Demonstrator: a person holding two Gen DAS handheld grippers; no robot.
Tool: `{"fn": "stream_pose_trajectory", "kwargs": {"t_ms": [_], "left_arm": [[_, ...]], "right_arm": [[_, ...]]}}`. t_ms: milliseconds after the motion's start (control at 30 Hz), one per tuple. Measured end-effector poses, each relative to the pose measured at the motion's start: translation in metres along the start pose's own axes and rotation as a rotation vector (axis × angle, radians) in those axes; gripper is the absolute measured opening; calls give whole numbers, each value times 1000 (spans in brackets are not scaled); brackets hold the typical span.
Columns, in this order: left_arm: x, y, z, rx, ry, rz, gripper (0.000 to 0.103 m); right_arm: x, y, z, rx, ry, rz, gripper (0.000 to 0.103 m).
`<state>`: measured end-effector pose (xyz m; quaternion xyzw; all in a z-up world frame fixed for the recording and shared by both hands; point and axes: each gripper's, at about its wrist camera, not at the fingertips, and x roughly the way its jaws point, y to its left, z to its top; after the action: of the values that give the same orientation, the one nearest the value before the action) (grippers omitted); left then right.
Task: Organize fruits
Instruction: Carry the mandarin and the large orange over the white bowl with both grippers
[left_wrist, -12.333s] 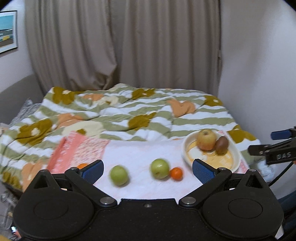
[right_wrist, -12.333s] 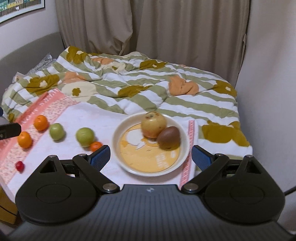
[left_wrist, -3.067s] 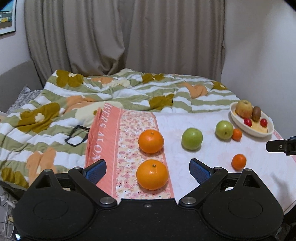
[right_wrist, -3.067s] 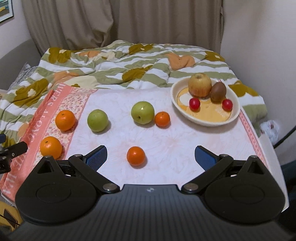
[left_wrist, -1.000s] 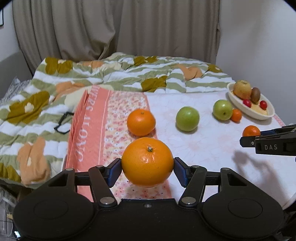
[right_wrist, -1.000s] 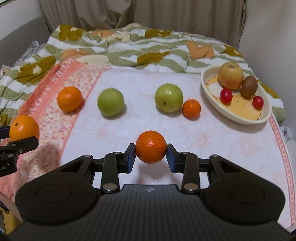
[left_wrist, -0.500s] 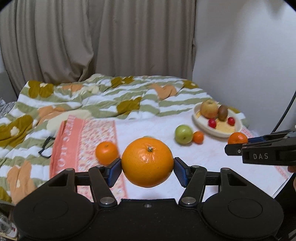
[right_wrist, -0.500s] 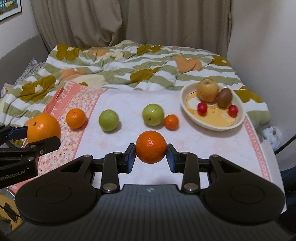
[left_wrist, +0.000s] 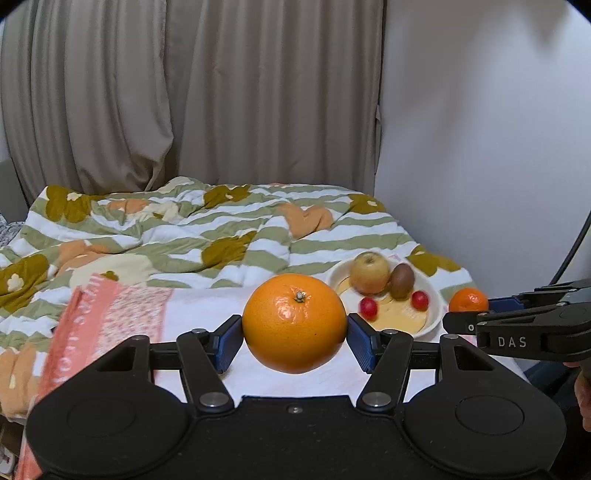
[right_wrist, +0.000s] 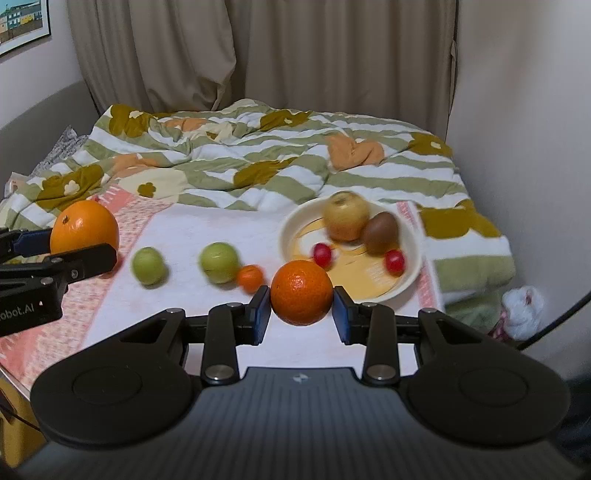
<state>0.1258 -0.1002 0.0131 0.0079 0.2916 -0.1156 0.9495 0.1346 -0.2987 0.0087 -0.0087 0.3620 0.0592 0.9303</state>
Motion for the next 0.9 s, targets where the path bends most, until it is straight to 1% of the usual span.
{"fn": "stream_pose_trajectory", "kwargs": {"t_ms": [133, 233, 367, 600, 733, 900], "left_arm": [[20, -31, 11, -19, 6, 10, 65], [37, -48, 17, -45, 9, 0, 65], [61, -72, 23, -37, 25, 13, 65], [105, -102, 30, 0, 76, 5, 65], [132, -114, 30, 43, 118, -25, 65], [163, -123, 27, 94, 169, -69, 65]], "right_arm": [[10, -40, 11, -15, -1, 19, 51], [21, -65, 19, -34, 2, 36, 51], [41, -93, 28, -60, 24, 59, 51], [72, -124, 39, -51, 59, 82, 51], [87, -135, 40, -44, 79, 79, 51], [100, -144, 40, -19, 100, 53, 51]]}}
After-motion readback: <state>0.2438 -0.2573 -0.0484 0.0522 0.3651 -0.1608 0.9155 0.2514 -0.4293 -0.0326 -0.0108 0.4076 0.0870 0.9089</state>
